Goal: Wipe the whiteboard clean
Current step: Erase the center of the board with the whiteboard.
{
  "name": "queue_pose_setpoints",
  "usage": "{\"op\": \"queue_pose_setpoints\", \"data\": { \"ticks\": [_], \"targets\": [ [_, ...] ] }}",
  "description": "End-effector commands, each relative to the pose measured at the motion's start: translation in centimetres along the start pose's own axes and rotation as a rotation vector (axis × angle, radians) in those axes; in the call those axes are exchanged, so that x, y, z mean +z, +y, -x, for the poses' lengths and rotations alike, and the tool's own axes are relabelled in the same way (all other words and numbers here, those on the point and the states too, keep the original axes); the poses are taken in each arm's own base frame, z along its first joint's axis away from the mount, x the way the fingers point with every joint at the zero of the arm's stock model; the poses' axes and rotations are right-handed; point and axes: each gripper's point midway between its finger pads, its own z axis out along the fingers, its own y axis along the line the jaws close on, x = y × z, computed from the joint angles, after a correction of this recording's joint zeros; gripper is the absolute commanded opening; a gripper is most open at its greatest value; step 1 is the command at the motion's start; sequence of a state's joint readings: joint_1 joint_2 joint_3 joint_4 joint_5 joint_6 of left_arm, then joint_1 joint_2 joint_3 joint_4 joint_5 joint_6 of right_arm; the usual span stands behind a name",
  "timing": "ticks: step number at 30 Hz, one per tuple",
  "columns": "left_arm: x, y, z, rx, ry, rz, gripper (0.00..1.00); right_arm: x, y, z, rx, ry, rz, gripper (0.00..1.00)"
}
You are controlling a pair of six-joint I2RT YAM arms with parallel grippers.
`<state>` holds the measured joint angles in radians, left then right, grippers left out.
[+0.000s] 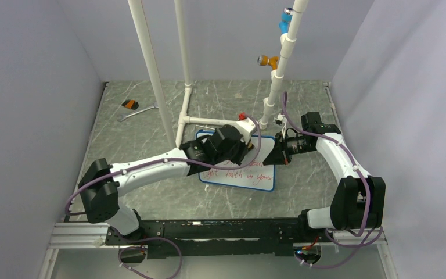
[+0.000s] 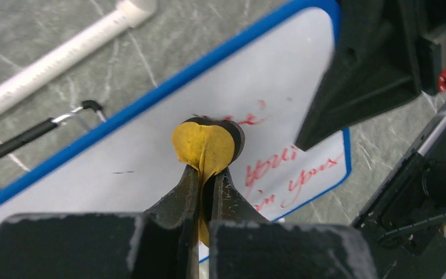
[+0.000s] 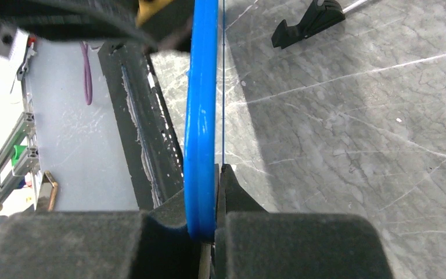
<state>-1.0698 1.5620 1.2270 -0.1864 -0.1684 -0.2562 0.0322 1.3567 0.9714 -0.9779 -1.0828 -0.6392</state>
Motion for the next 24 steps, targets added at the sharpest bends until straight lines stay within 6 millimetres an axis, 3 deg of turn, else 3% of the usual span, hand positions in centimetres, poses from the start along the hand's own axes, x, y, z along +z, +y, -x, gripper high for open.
{"op": "queue_pose_setpoints", "data": {
  "ticks": [1, 5, 12, 15, 19, 24],
  "targets": [
    [-1.7, 3.9, 4.3, -0.01, -0.119, 0.108, 0.0, -0.2, 0.9, 0.6, -0.048, -0.004, 0.021, 0.0],
    [-1.2, 2.9, 4.3, -0.015, -0.117, 0.067, 0.0, -0.2, 0.9, 0.6, -0.046, -0.004, 0.021, 0.0],
    [-0.2, -1.9, 2.6, 0.022, -0.084, -0.039, 0.0, -0.2, 0.8, 0.6, -0.04, -0.001, 0.024, 0.0],
    [0.1, -2.7, 2.2, 0.023, -0.076, -0.058, 0.0, -0.1, 0.8, 0.6, -0.04, -0.001, 0.024, 0.0],
    [0.1, -2.0, 2.7, 0.036, -0.082, -0.031, 0.0, -0.2, 0.8, 0.6, -0.042, -0.001, 0.024, 0.0],
    [-0.4, 1.5, 4.2, 0.002, -0.113, 0.029, 0.0, -0.2, 0.9, 0.6, -0.045, -0.004, 0.022, 0.0]
  ]
}}
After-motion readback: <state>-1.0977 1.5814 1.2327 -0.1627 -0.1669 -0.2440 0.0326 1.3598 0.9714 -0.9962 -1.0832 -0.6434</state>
